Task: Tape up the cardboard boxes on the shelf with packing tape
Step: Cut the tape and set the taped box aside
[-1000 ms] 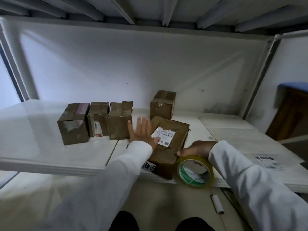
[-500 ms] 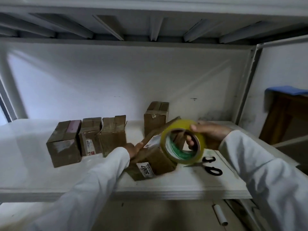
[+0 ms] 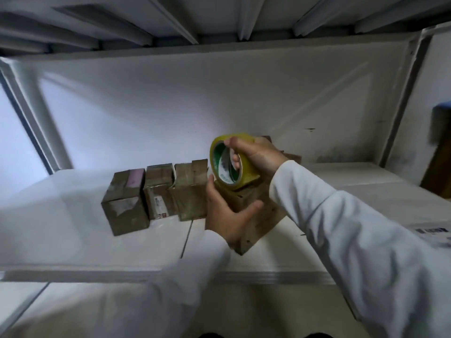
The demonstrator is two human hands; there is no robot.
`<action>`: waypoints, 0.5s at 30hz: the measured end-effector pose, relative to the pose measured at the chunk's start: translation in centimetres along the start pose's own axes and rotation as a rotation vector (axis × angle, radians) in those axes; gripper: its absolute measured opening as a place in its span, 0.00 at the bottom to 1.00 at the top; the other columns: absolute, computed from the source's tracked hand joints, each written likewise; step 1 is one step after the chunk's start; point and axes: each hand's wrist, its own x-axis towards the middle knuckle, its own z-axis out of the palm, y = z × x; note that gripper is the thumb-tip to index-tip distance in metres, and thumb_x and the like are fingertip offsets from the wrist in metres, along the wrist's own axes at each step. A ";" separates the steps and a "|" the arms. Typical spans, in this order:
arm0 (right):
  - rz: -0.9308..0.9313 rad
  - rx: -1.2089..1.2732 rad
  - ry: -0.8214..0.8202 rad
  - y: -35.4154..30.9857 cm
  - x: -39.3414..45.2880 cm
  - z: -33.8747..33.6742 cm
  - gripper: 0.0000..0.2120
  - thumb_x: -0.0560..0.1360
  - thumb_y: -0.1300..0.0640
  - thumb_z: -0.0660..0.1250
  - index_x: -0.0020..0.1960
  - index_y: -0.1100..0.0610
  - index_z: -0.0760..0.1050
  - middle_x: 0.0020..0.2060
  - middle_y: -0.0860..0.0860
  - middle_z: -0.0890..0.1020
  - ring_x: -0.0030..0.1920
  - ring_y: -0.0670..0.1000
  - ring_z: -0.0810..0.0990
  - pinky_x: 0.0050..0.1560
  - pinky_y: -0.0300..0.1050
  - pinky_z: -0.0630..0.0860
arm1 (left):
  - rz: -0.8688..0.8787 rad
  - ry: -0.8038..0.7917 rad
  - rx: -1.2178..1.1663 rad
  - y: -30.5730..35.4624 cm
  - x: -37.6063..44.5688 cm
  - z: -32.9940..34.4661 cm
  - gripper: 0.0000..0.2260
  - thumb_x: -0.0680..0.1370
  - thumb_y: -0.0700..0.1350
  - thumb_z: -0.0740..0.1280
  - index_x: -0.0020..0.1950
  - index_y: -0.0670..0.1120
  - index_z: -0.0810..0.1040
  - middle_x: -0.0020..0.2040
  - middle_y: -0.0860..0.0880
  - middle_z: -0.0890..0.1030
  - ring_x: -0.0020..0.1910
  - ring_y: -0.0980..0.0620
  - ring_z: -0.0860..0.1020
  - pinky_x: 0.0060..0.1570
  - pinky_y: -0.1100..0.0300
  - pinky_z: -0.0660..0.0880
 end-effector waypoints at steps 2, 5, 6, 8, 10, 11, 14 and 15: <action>0.028 0.006 0.049 0.2 0.5 0.4 0.11 0.73 0.56 0.70 0.36 0.59 0.75 0.26 0.52 0.77 0.25 0.49 0.75 0.33 0.39 0.76 | -0.007 0.015 0.092 -0.2 0.4 0.4 0.57 0.63 0.58 0.77 0.77 0.53 0.39 0.77 0.50 0.54 0.74 0.51 0.58 0.72 0.52 0.59; 0.067 -0.118 0.072 -0.2 0.7 0.3 0.12 0.71 0.49 0.71 0.40 0.57 0.77 0.29 0.51 0.79 0.29 0.49 0.77 0.39 0.44 0.77 | -0.001 0.032 0.147 -0.5 1.5 0.6 0.53 0.68 0.56 0.75 0.76 0.52 0.37 0.77 0.49 0.54 0.75 0.48 0.57 0.73 0.51 0.58; 0.102 -0.167 0.041 -1.0 0.2 0.2 0.12 0.72 0.48 0.70 0.40 0.57 0.76 0.30 0.51 0.79 0.29 0.49 0.77 0.39 0.44 0.77 | -0.005 0.020 0.170 -0.8 2.2 0.4 0.52 0.69 0.56 0.75 0.76 0.53 0.37 0.77 0.48 0.54 0.75 0.48 0.58 0.73 0.50 0.59; 0.217 -0.373 -0.036 -3.2 -0.6 -0.5 0.14 0.74 0.44 0.67 0.39 0.55 0.75 0.32 0.51 0.79 0.31 0.49 0.77 0.37 0.42 0.76 | -0.058 -0.008 0.214 -1.0 3.2 -0.1 0.51 0.70 0.54 0.74 0.76 0.53 0.36 0.77 0.48 0.56 0.74 0.45 0.61 0.71 0.48 0.62; 0.349 -0.666 -0.110 -5.2 -1.7 -1.2 0.16 0.72 0.38 0.66 0.43 0.52 0.74 0.38 0.50 0.80 0.34 0.49 0.77 0.34 0.40 0.75 | -0.104 -0.043 0.250 -1.1 4.1 -0.6 0.49 0.72 0.50 0.72 0.76 0.52 0.36 0.76 0.47 0.58 0.71 0.42 0.65 0.69 0.47 0.65; 0.385 -0.765 -0.140 -5.5 -2.0 -1.7 0.17 0.71 0.37 0.66 0.46 0.50 0.74 0.42 0.50 0.80 0.36 0.49 0.77 0.34 0.39 0.76 | -0.103 -0.063 0.276 -1.0 4.3 -0.8 0.47 0.73 0.49 0.71 0.76 0.52 0.37 0.76 0.46 0.59 0.70 0.42 0.67 0.68 0.47 0.66; 0.471 -0.820 -0.188 -4.0 -3.5 -3.0 0.14 0.71 0.38 0.66 0.46 0.47 0.70 0.44 0.49 0.78 0.41 0.50 0.76 0.44 0.43 0.75 | -0.141 -0.045 0.253 -1.1 4.9 -1.1 0.43 0.73 0.50 0.72 0.76 0.48 0.44 0.74 0.45 0.63 0.68 0.41 0.69 0.67 0.47 0.67; 0.496 -0.794 -0.211 -2.6 -4.0 -3.6 0.14 0.71 0.39 0.67 0.48 0.47 0.70 0.44 0.48 0.77 0.42 0.50 0.76 0.46 0.43 0.73 | -0.172 -0.039 0.222 -0.9 4.8 -1.2 0.42 0.73 0.53 0.72 0.76 0.47 0.47 0.73 0.45 0.65 0.67 0.42 0.69 0.67 0.48 0.67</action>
